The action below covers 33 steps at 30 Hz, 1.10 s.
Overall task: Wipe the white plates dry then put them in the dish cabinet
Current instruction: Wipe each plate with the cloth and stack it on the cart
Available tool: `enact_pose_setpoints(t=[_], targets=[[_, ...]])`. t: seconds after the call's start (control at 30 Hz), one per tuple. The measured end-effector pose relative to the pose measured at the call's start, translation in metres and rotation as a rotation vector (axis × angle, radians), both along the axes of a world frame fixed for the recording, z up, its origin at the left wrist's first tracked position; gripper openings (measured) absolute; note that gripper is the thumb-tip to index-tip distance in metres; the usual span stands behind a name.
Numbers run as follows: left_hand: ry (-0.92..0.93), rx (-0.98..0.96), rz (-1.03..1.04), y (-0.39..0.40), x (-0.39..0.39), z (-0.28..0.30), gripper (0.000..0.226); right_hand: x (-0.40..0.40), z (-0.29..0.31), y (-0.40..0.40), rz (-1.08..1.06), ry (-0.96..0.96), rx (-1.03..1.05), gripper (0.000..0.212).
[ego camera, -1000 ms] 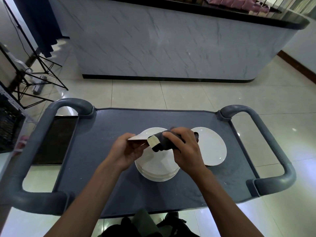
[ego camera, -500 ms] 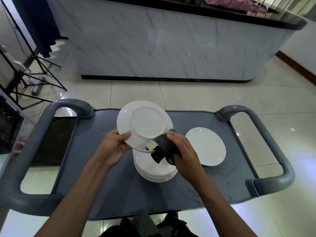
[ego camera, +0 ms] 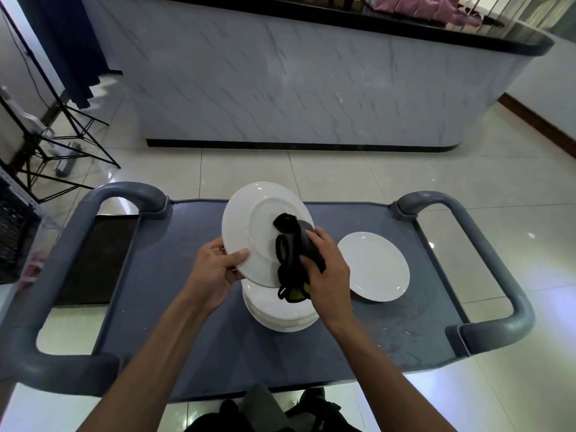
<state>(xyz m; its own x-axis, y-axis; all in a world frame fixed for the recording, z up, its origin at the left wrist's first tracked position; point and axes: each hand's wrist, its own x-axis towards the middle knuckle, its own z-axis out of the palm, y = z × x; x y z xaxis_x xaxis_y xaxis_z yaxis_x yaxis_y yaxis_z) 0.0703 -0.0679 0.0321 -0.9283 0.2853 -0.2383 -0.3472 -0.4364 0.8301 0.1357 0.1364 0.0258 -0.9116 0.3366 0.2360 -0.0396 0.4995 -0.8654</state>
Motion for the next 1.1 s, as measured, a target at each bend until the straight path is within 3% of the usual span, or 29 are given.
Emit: enact_pose_setpoints(t=[0.4, 0.7, 0.97, 1.1], targets=[[0.066, -0.078, -0.117, 0.003, 0.011, -0.001, 0.044, -0.021, 0.008, 0.01, -0.069, 0.019, -0.073, 0.046], [0.098, -0.103, -0.178, 0.002, 0.011, -0.001, 0.041, -0.044, 0.034, 0.016, 0.015, 0.032, -0.03, 0.049], [0.11, -0.12, -0.172, 0.008, 0.012, 0.003, 0.039, -0.06, 0.048, 0.001, 0.207, 0.159, 0.361, 0.042], [0.102, -0.13, -0.17, 0.009, 0.008, 0.006, 0.038, -0.054, 0.052, -0.01, 0.286, 0.112, 0.48, 0.042]])
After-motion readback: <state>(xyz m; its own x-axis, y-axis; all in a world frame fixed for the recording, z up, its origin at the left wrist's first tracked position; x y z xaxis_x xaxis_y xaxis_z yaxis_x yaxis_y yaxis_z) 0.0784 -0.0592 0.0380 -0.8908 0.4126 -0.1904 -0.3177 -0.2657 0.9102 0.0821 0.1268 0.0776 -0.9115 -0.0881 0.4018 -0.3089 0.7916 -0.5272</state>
